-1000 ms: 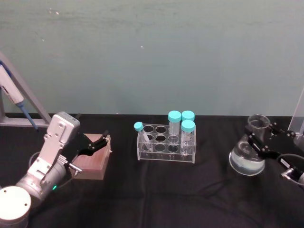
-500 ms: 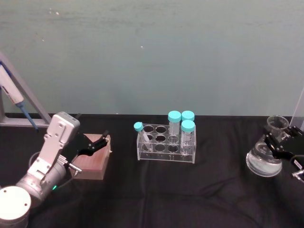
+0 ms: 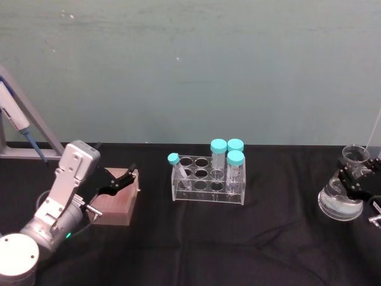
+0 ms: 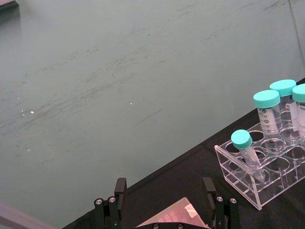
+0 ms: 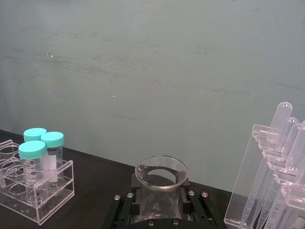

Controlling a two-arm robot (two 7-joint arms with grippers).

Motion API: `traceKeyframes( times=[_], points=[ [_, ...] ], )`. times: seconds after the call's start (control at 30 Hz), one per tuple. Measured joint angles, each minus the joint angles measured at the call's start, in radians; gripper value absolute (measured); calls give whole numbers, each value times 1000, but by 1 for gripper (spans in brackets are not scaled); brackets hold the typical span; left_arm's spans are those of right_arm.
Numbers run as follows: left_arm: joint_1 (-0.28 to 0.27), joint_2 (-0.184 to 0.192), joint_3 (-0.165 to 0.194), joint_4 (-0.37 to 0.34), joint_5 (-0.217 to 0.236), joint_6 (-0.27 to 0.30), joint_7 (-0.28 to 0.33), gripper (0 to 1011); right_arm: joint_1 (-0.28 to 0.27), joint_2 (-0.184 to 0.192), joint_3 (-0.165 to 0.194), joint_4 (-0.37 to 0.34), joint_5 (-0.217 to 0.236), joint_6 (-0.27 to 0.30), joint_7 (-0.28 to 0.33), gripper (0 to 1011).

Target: Place the experimental apparatus aside using one hand.

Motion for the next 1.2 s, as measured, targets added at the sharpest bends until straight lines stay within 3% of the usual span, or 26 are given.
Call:
traceKeyframes(
  times=[1.2],
  points=[
    [0, 0, 0, 0, 0, 0, 0, 1000, 38, -79, 90, 83, -49, 15, 21, 452]
  ],
)
